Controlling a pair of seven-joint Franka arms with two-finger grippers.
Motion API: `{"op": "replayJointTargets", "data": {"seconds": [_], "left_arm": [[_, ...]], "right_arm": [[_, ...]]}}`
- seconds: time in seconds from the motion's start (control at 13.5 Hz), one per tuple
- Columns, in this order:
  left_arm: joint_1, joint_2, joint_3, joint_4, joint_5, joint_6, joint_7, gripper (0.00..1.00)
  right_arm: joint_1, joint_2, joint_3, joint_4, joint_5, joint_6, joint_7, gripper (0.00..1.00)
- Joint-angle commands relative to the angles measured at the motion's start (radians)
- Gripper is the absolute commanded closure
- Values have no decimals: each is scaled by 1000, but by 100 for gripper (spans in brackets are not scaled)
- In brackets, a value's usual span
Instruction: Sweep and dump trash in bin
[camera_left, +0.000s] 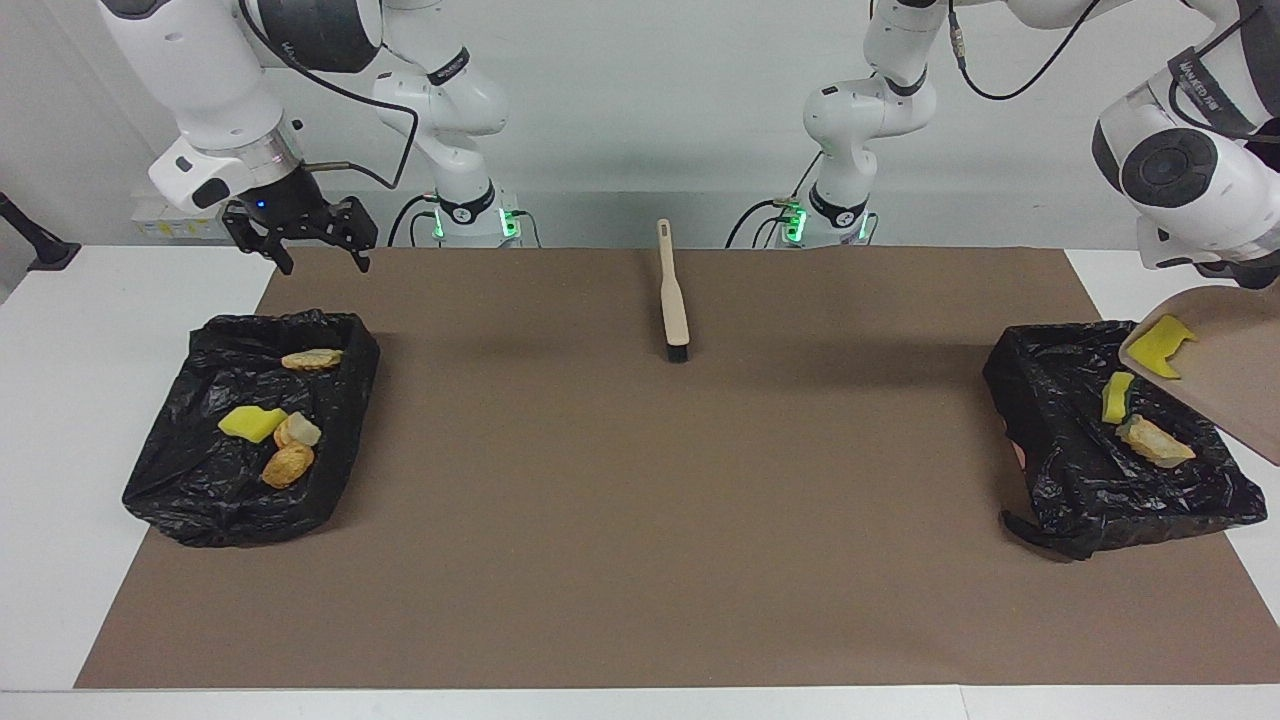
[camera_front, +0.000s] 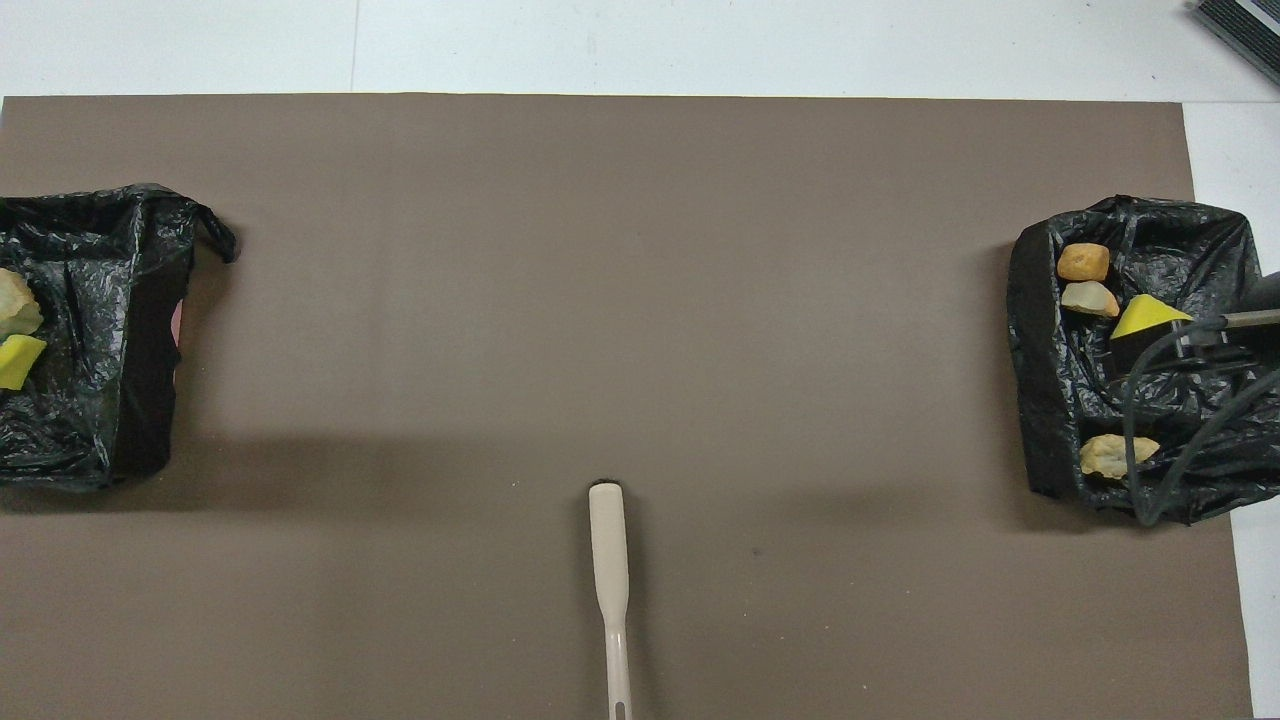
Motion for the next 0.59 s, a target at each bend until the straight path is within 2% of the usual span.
{"op": "replayJointTargets", "data": {"seconds": [0.0,0.15,0.22,0.37,0.52], "left_arm": [[-55,18,10,17,81,-64,-17,100],[-80,41,12,27,83,-86,-12,100],[-85,64,12,49,86,-160,-6,100],[-98,65,4,81,55,-270,-3,100],[-114,61,6,105,32,-293,39,100]], "right_arm": [[-13,-5,14,5,2,-15,12,0],[-11,-3,14,5,2,-9,15,0],[-11,-3,14,5,2,-9,15,0],[-11,-3,14,5,2,-7,15,0],[-11,-3,14,5,2,-9,15,0]]}}
